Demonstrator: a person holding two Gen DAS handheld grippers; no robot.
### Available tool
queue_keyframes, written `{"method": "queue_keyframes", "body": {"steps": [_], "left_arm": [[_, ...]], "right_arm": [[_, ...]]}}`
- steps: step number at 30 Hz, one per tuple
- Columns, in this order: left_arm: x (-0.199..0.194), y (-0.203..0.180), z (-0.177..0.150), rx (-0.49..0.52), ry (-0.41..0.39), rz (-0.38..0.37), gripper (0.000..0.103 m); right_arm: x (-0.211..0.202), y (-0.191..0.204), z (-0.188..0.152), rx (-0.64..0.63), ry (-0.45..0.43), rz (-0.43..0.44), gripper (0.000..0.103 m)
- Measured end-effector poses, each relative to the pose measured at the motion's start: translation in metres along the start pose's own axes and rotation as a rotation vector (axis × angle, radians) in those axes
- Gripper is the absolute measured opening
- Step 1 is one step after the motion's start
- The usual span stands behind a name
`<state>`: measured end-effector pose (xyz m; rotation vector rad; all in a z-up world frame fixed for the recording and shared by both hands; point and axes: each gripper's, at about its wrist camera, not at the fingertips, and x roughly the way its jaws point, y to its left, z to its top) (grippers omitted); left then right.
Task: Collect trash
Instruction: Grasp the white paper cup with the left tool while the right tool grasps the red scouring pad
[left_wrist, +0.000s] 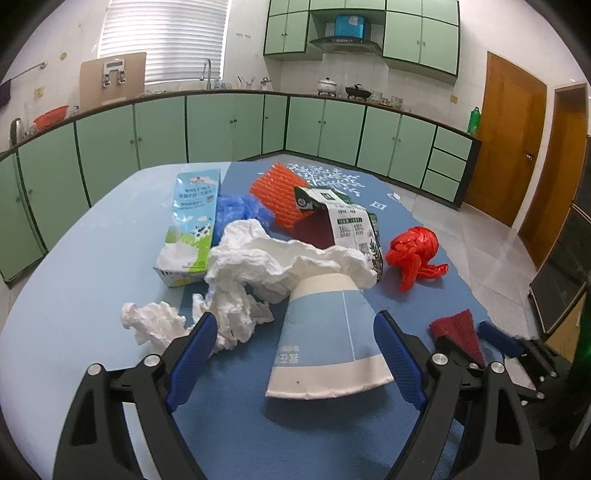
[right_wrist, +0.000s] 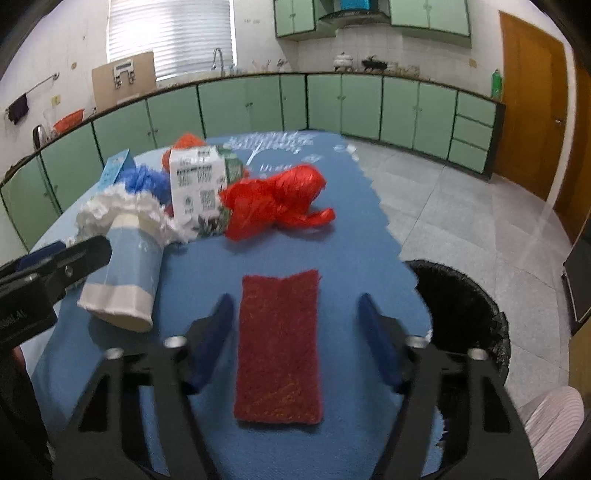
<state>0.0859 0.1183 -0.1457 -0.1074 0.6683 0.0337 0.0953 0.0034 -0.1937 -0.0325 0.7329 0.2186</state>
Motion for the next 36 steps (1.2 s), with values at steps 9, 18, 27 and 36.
{"method": "queue_keyframes", "body": {"steps": [9, 18, 27, 36], "left_arm": [[0.008, -0.009, -0.007, 0.018, 0.042, -0.01, 0.085], [0.019, -0.027, -0.008, 0.013, 0.08, -0.04, 0.084], [0.027, -0.038, -0.009, 0.011, 0.096, -0.038, 0.078], [0.012, -0.038, -0.012, 0.008, 0.08, -0.063, 0.057]], "right_arm": [[-0.007, -0.011, 0.004, 0.021, -0.005, 0.043, 0.042], [-0.02, -0.036, 0.012, 0.066, -0.049, 0.009, 0.042], [-0.021, -0.05, 0.013, 0.095, -0.056, -0.003, 0.042], [-0.024, -0.049, 0.015, 0.096, -0.066, 0.003, 0.042]]}}
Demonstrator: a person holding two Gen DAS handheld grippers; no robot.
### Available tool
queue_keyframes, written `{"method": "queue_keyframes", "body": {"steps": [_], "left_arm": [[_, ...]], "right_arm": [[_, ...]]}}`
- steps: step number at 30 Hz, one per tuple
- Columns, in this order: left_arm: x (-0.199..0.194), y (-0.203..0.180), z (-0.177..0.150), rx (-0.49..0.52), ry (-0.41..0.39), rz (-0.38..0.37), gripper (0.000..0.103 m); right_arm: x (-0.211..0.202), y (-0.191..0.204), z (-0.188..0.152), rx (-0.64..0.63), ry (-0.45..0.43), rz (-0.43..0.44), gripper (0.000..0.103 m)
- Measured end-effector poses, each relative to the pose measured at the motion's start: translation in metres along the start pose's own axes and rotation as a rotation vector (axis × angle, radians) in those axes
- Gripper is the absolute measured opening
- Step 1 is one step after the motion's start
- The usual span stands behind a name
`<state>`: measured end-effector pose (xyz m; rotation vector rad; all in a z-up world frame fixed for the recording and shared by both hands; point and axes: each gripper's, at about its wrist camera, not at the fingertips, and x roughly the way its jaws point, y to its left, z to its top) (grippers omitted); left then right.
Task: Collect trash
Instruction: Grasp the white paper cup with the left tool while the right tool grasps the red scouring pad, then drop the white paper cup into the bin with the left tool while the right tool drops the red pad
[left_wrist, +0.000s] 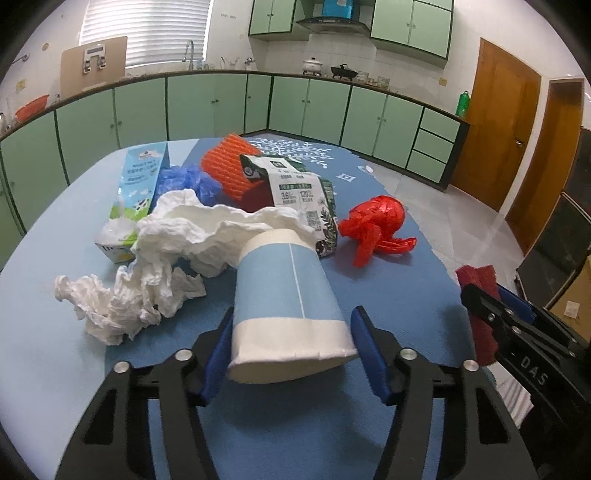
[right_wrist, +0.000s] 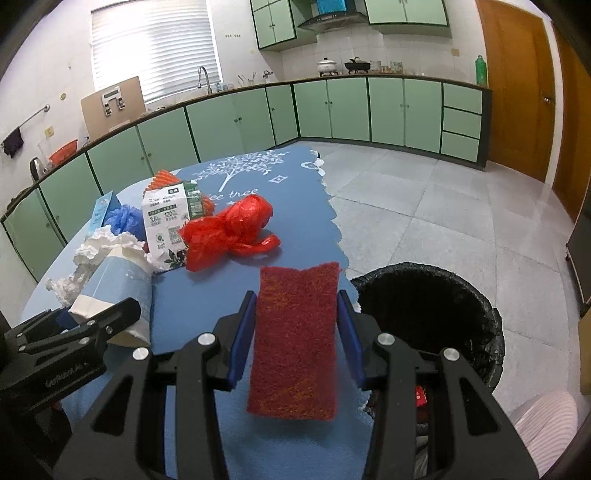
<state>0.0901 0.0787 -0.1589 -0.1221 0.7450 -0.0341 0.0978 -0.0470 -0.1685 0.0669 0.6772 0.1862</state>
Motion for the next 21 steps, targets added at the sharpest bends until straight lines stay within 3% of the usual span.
{"method": "queue_keyframes", "body": {"steps": [2, 21], "left_arm": [[-0.003, 0.0, 0.0, -0.001, 0.001, -0.016, 0.051], [-0.044, -0.04, 0.035, 0.087, -0.117, -0.103, 0.051]], "right_arm": [[-0.001, 0.0, 0.001, 0.001, -0.003, -0.002, 0.042], [-0.062, -0.014, 0.044, -0.006, -0.133, -0.037, 0.042]]}}
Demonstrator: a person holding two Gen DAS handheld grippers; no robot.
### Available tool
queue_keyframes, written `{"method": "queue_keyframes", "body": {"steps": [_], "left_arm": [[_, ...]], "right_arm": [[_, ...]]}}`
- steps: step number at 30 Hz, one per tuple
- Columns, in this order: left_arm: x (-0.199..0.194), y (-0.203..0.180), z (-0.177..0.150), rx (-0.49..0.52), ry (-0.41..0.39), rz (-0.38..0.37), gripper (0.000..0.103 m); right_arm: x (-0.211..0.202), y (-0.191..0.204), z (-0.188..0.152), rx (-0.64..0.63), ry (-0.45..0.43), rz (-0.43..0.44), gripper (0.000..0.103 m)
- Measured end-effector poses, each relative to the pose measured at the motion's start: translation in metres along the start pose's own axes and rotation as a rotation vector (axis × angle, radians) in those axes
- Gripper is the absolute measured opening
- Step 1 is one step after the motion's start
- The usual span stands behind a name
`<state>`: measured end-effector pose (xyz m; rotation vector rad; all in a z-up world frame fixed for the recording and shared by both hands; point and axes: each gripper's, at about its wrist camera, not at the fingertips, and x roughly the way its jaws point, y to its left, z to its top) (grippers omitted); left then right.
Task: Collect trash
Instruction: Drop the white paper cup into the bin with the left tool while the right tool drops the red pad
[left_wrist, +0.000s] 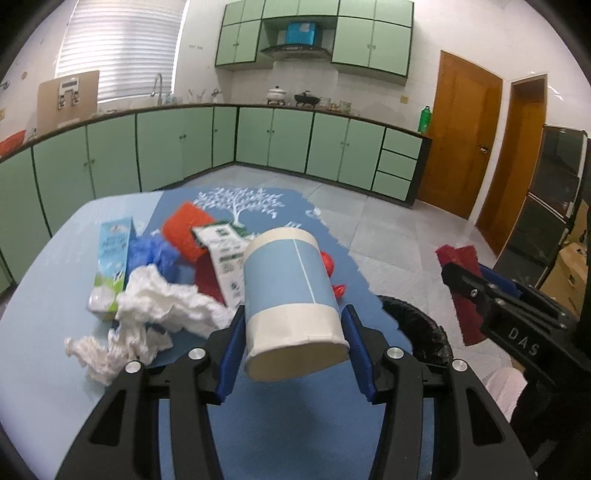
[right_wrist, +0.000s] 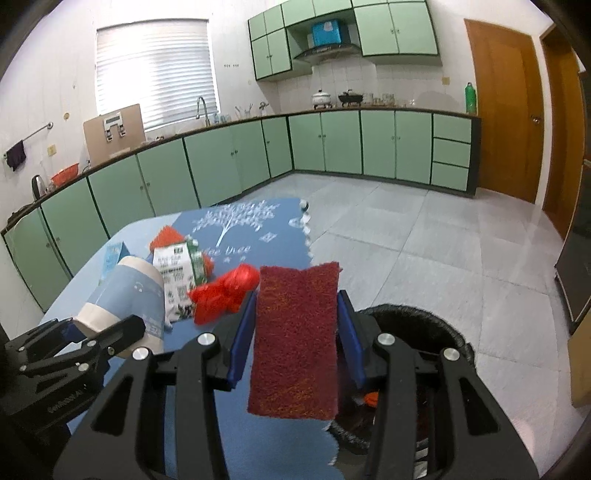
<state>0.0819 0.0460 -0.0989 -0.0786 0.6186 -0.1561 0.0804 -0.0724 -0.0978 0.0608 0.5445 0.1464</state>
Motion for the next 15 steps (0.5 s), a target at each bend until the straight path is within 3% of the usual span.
{"method": "queue_keyframes", "body": {"steps": [15], "left_arm": [[0.018, -0.047, 0.04, 0.061, -0.057, -0.104, 0.051]], "right_arm": [[-0.022, -0.048, 0.026, 0.02, -0.073, -0.099, 0.042]]}}
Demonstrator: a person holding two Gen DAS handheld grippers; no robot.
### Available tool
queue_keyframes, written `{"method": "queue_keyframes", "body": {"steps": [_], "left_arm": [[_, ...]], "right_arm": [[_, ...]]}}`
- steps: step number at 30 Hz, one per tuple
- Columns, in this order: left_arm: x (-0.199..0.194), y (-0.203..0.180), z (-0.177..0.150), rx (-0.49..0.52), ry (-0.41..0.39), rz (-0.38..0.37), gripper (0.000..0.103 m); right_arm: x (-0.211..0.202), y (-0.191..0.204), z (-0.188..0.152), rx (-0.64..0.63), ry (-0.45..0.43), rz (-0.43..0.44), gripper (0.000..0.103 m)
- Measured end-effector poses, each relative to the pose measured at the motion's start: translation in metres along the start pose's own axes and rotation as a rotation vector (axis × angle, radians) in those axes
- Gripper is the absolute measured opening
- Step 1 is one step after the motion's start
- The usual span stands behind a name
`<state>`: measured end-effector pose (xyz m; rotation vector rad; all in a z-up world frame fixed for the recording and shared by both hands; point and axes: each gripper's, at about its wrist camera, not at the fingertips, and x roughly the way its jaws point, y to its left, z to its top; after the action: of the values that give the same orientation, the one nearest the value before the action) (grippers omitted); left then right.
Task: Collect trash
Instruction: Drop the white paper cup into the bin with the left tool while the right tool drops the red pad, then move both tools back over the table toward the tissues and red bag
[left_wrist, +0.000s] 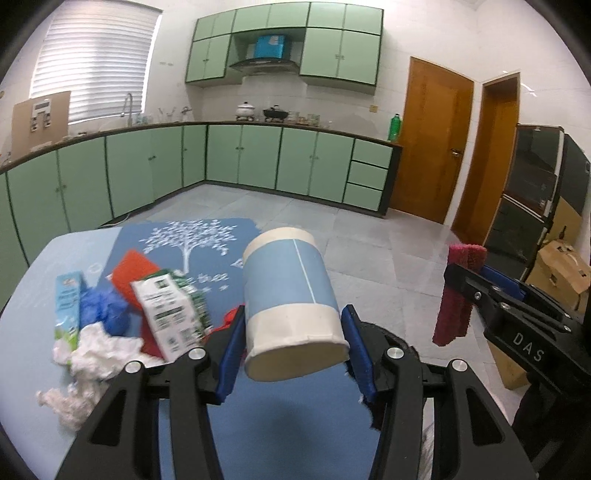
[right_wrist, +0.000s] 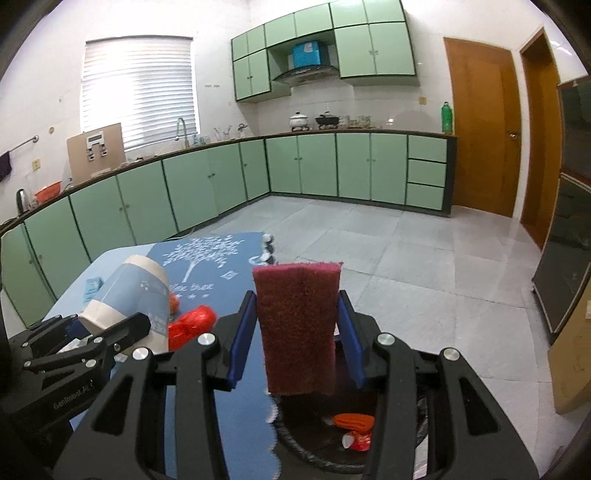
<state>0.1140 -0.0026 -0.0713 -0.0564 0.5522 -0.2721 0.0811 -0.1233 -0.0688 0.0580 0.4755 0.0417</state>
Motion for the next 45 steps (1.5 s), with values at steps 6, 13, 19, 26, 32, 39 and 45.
{"method": "queue_keyframes", "body": {"steps": [6, 13, 19, 26, 32, 39, 45], "left_arm": [[0.025, -0.024, 0.01, 0.028, 0.007, -0.052, 0.051], [0.065, -0.054, 0.013, 0.062, 0.018, -0.101, 0.051], [0.106, -0.078, 0.011, 0.085, 0.047, -0.134, 0.051], [0.147, -0.093, 0.004, 0.091, 0.114, -0.179, 0.067], [0.155, -0.091, 0.001, 0.093, 0.129, -0.193, 0.076], [0.146, -0.073, 0.004, 0.064, 0.12, -0.186, 0.083], [0.119, -0.055, 0.014, 0.049, 0.078, -0.155, 0.084]], "right_arm": [[0.012, -0.037, 0.003, 0.025, 0.007, -0.068, 0.042], [0.039, -0.077, -0.004, 0.044, 0.037, -0.125, 0.042], [0.073, -0.112, -0.015, 0.078, 0.099, -0.15, 0.042], [0.103, -0.135, -0.028, 0.101, 0.141, -0.161, 0.06], [0.108, -0.151, -0.028, 0.122, 0.136, -0.187, 0.079], [0.093, -0.152, -0.021, 0.139, 0.096, -0.201, 0.09], [0.073, -0.135, -0.011, 0.127, 0.059, -0.179, 0.091]]}}
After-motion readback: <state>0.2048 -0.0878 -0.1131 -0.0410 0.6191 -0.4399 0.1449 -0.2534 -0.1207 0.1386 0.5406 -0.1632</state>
